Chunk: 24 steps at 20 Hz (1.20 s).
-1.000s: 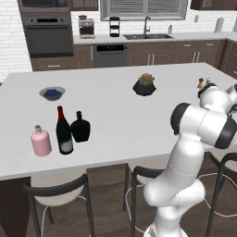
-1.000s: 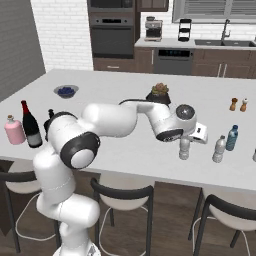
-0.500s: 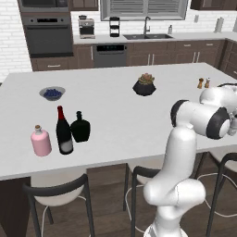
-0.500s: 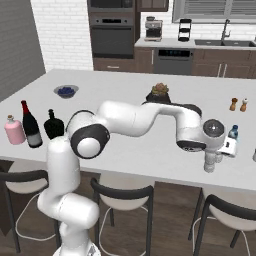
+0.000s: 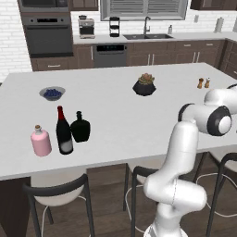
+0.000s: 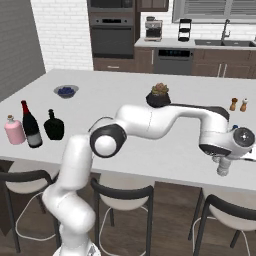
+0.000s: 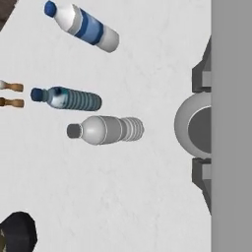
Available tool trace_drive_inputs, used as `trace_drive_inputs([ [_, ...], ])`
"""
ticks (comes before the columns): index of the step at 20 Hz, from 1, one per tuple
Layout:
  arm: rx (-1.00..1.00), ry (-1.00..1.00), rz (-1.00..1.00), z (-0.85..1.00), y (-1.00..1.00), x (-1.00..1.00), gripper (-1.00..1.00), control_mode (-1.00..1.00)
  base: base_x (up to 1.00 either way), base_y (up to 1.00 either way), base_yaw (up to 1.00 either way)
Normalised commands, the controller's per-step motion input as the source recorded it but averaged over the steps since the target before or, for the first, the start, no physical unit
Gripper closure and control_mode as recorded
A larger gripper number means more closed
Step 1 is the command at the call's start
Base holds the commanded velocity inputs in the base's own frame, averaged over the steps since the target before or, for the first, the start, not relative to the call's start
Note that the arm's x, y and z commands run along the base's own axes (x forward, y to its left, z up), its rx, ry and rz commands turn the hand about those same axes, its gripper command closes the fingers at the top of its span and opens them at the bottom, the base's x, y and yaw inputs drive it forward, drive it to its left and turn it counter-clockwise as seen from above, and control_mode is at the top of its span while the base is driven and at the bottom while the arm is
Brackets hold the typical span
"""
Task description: Move the plastic bottles in the middle to the plastics group, and the glass bottles in the middle to the glass group.
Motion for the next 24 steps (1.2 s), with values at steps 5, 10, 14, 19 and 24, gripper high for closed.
trace_drive_inputs([
  [5, 0.0, 0.0, 0.23, 0.0, 0.0, 0.07, 1.0, -1.0, 0.0, 0.0, 0.0],
  [10, 0.0, 0.0, 0.19, 0.0, 0.0, 0.17, 1.0, -1.0, 0.0, 0.0, 0.0],
  [14, 0.0, 0.0, 0.16, -0.08, -0.05, 0.15, 1.0, -1.0, 0.0, 0.0, 0.0],
  [19, 0.0, 0.0, 0.15, -0.03, -0.08, 0.1, 1.0, -1.0, 0.0, 0.0, 0.0],
  [24, 0.0, -0.01, 0.14, -0.08, -0.02, 0.19, 1.0, -1.0, 0.0, 0.0, 0.0],
])
